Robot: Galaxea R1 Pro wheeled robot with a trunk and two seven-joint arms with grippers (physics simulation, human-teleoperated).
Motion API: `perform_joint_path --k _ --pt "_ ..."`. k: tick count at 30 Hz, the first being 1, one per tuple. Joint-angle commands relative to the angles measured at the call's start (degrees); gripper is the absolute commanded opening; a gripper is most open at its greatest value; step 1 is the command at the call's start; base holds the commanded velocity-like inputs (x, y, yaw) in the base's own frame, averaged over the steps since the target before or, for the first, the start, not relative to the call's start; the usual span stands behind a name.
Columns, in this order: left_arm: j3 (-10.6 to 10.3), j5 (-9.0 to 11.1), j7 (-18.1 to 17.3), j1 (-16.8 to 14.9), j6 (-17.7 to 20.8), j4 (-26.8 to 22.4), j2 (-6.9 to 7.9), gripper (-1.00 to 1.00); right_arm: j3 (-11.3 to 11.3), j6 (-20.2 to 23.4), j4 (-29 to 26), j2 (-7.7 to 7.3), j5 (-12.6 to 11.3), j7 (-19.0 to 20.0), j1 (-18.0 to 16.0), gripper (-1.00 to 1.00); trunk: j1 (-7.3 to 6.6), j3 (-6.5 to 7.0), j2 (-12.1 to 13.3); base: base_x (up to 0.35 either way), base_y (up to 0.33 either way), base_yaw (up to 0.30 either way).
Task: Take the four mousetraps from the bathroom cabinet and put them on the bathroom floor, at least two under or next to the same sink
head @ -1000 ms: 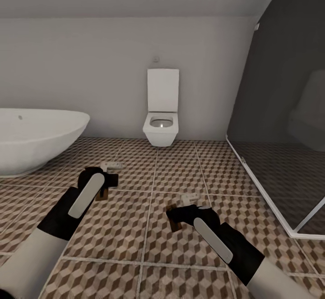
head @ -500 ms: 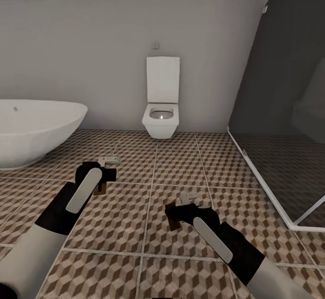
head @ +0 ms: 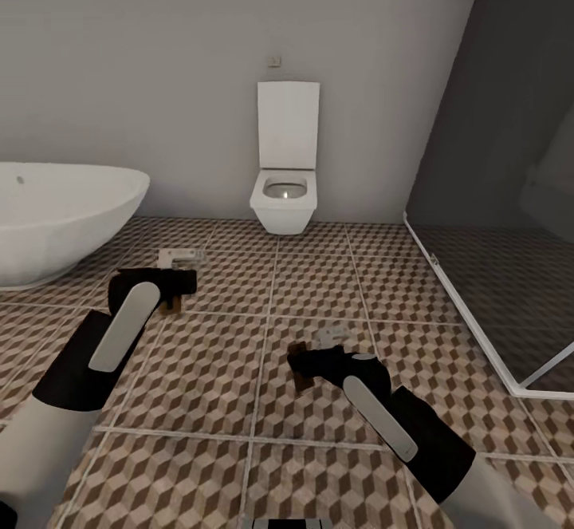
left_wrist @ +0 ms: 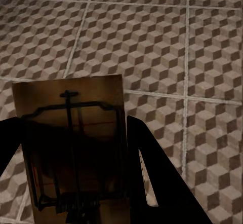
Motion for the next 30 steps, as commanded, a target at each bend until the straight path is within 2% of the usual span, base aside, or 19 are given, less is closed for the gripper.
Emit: perform_joint_path --k 1,7,12,24,30 --pt "0.39 0.52 0.53 -0.24 0.17 -0.35 0.29 -1.00 -0.19 0.77 -0.56 -0.02 -0.79 -1.17 -0.14 -1.00 -0.01 -0.06 -0.02 0.000 0.000 0.000" --pt "4.24 0.63 0.19 -1.21 0.17 -1.10 1.02 -1.00 -2.40 5.98 -2.33 0.40 -0.81 -4.33 -0.84 -1.00 -0.01 -0.06 -0.02 0.000 0.000 0.000" --pt "5.76 0.69 0.12 -1.51 0.17 -1.29 1.17 -1.00 -3.37 7.74 -3.16 0.40 -0.82 -5.51 -1.36 -1.00 0.12 -1.16 -0.09 0.000 0.000 0.000" --pt "6.30 0.71 0.17 -1.57 0.17 -1.35 1.17 -1.00 -3.75 8.37 -3.40 0.36 -0.85 -5.94 -1.79 -1.00 0.43 -3.82 -0.25 0.000 0.000 0.000" --pt "6.29 0.71 0.16 -1.56 0.17 -1.36 1.12 -1.00 -3.79 8.62 -3.12 0.62 -0.86 -6.15 -3.37 -1.00 0.59 -5.15 -0.33 0.000 0.000 0.000"
